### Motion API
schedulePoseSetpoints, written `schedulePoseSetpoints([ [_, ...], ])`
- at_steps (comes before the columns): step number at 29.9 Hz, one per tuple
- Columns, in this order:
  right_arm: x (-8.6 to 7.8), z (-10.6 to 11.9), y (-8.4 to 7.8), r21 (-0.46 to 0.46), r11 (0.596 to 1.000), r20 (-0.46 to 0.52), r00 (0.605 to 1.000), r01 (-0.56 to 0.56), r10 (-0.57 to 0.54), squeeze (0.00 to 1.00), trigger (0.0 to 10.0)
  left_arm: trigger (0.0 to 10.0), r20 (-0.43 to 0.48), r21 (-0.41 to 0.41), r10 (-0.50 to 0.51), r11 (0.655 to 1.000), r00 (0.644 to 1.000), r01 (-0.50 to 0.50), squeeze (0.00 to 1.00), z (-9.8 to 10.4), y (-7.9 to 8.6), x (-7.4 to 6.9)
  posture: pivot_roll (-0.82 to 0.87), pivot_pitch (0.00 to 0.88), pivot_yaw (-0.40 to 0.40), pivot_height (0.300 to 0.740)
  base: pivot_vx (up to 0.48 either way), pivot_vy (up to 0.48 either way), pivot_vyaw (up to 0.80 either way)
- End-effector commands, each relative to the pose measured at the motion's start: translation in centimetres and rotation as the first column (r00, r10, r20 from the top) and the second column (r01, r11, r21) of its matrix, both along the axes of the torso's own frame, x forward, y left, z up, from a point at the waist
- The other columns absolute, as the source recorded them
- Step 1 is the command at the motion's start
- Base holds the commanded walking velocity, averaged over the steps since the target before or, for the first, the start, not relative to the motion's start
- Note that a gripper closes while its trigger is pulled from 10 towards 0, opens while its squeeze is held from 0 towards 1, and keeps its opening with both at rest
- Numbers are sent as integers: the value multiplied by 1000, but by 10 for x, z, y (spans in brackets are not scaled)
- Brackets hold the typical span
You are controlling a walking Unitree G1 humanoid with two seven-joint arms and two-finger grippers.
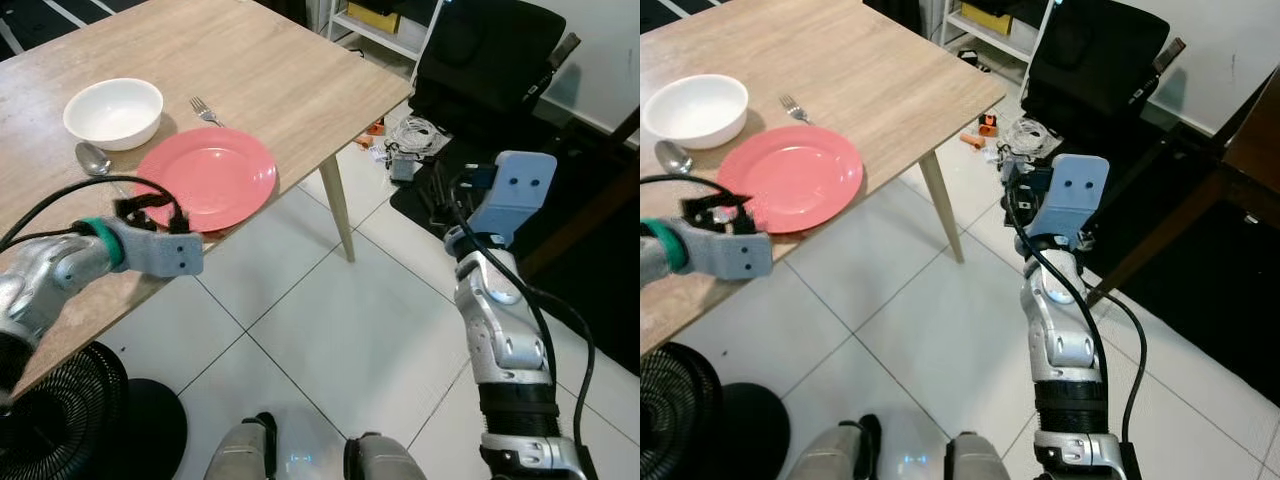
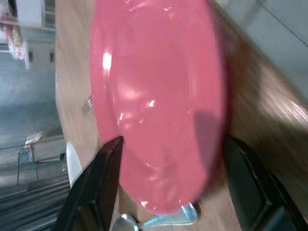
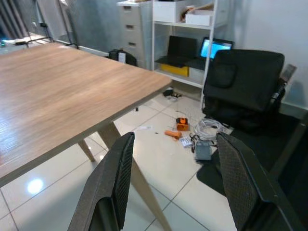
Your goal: Setting the table
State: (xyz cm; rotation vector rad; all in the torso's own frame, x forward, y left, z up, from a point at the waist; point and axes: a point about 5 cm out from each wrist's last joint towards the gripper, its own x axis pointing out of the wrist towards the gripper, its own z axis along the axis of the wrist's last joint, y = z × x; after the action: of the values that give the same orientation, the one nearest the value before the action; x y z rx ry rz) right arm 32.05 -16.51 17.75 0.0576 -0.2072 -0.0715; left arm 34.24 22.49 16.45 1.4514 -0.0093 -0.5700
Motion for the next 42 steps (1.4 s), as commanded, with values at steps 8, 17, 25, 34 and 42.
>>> schedulePoseSetpoints([
  [8, 0, 1, -2, 1, 1000, -1, 1000, 9, -9, 0, 10000, 0, -85, 118, -6, 993, 996, 16, 0, -51, -7, -2, 27, 68, 65, 740, 0, 0, 0],
  [17, 0, 1, -5, -2, 1000, 1, 1000, 18, -18, 0, 10000, 0, -14, 190, 7, 982, 1000, -5, 0, -76, -4, -10, 24, 49, 60, 740, 0, 0, 0],
  [25, 2, 2, -4, -5, 1000, 1, 1000, 12, -12, 0, 10000, 0, 65, 145, 12, 989, 998, -22, 0, -75, -7, -8, 32, 49, 52, 740, 0, 0, 0],
  [34, 4, 4, -1, 12, 1000, 1, 1000, -17, 17, 0, 10000, 10000, 283, 57, -94, 995, 955, 81, 0, -35, -27, 4, 47, 50, 39, 740, 0, 0, 0],
  [42, 5, 14, 23, 239, 913, 18, 941, -332, 337, 0, 10000, 10000, 455, 17, -283, 951, 844, 310, 0, 26, -60, 4, 63, 49, 24, 740, 0, 0, 0],
])
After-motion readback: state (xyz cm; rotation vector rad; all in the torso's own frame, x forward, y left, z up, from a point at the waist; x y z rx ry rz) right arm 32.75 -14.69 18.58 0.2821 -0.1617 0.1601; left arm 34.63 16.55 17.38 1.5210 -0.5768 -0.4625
